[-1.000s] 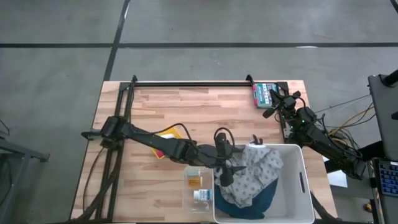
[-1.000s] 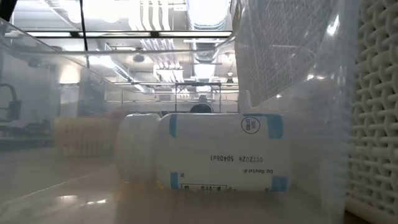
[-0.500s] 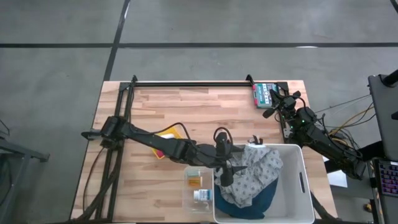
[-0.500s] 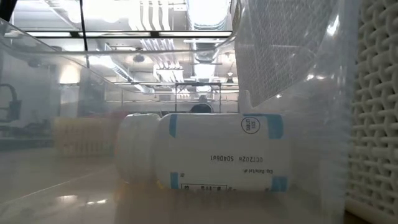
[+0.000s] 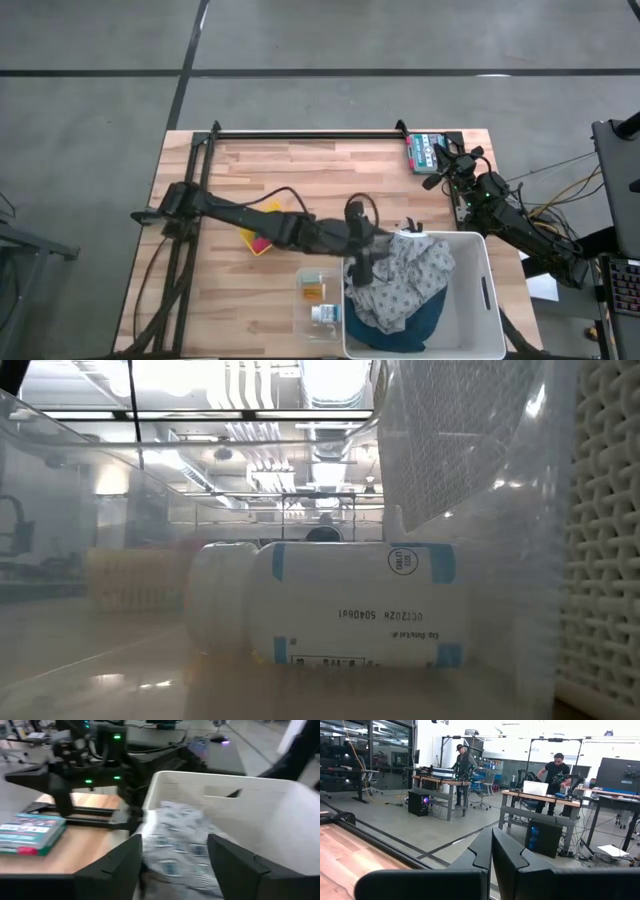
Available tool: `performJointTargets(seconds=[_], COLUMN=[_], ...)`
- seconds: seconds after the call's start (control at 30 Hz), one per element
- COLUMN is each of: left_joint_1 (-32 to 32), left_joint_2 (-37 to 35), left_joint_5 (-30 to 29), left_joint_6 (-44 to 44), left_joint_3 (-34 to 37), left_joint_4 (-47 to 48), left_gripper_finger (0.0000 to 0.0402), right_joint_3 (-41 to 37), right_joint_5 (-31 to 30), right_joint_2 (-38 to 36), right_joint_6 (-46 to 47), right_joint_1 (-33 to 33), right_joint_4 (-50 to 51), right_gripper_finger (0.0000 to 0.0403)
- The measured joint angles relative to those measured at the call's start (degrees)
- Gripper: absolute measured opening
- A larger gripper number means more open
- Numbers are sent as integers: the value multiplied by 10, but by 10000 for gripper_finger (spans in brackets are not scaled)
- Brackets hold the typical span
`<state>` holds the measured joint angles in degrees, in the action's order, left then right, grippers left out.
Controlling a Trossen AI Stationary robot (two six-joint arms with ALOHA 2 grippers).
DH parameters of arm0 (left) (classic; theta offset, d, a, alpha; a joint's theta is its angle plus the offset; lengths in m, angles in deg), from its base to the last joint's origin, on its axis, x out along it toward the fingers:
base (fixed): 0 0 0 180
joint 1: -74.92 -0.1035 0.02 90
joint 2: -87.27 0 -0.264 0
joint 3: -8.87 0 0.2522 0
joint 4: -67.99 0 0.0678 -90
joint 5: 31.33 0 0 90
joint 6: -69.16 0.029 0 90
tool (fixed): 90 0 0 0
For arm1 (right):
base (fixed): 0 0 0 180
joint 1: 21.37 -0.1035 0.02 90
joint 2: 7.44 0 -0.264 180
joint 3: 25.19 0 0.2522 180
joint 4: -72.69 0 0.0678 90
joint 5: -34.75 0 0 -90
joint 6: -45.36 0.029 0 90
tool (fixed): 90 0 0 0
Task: Pick & Place Medicine items
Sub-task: Put the light blue patient gown into the white laundry bin
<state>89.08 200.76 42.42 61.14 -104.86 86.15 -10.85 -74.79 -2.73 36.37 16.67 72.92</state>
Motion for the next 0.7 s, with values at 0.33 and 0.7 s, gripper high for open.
performJointTargets(seconds=[0.33, 0.7], left_joint_1=[-36, -61], left_joint_2=[-2, -2], left_joint_5=[15, 15], left_joint_6=[88, 140], left_joint_3=[0, 0], left_joint_4=[28, 36], left_gripper_finger=[149, 118], right_joint_3=[0, 0], right_joint_5=[0, 0], right_joint_2=[0, 0], right_joint_6=[0, 0], right_joint_1=[0, 0], right_joint_4=[0, 0], right_gripper_finger=[8, 8])
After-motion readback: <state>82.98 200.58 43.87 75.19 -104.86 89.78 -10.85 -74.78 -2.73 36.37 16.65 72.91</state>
